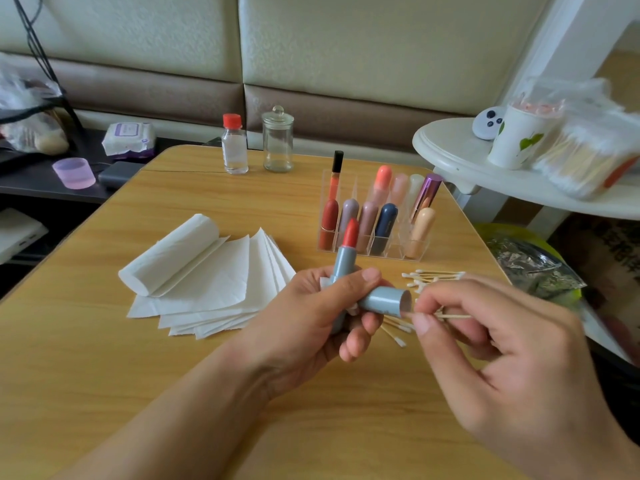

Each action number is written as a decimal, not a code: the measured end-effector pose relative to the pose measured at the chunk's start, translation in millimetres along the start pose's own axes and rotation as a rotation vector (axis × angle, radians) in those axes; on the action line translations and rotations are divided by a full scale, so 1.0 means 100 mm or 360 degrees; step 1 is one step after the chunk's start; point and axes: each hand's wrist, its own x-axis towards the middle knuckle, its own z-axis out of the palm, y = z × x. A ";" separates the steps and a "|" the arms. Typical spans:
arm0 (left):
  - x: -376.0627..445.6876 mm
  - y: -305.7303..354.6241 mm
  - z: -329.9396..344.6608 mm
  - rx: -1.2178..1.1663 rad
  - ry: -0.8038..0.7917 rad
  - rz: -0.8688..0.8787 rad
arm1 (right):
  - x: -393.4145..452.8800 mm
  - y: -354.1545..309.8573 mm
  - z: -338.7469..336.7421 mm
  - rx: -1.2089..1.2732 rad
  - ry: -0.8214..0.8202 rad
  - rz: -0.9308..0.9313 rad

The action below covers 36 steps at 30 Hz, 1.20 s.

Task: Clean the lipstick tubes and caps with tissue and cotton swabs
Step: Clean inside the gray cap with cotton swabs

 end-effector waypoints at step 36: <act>-0.04 0.06 -0.05 -0.0601 -0.0185 -0.0052 | 0.12 -0.20 -0.15 0.1761 0.0194 0.1098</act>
